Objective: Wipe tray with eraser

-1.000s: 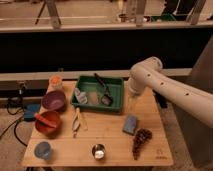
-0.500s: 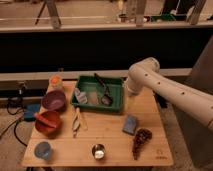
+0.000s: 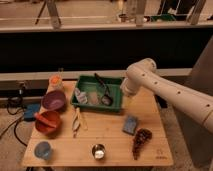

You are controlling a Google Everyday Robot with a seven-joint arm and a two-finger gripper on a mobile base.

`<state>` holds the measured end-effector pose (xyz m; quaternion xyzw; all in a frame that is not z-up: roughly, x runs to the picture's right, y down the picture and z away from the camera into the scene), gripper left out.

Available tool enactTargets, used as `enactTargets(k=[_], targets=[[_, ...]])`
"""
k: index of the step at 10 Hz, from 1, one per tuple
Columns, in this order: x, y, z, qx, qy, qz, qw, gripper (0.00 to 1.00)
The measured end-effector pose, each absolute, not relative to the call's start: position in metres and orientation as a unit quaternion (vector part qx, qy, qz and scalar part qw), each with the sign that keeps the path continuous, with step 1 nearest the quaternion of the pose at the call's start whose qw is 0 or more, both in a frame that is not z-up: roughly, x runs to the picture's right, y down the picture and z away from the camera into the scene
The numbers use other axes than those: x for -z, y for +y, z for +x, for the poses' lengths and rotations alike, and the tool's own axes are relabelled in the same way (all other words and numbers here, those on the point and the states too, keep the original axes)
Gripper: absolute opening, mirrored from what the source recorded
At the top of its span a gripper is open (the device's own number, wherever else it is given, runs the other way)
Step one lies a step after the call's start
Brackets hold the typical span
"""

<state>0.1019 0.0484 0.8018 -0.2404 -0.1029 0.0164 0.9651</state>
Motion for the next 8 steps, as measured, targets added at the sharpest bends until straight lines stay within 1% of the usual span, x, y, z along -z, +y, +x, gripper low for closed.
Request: enactTargets(k=[1, 2, 3, 4, 5, 6, 8], targets=[[-0.804, 0.049, 0.1, -0.016, -0.104, -0.242, 0.965, 0.53], [-0.805, 0.046, 0.096, -0.001, -0.107, -0.242, 0.964, 0.53], [-0.808, 0.042, 0.089, 0.033, -0.115, -0.238, 0.964, 0.59], [-0.813, 0.035, 0.079, 0.077, -0.125, -0.231, 0.962, 0.7], [-0.818, 0.027, 0.071, 0.107, -0.13, -0.224, 0.96, 0.77], [-0.823, 0.019, 0.065, 0.133, -0.135, -0.217, 0.958, 0.8], [-0.831, 0.006, 0.057, 0.176, -0.131, -0.199, 0.955, 0.8]])
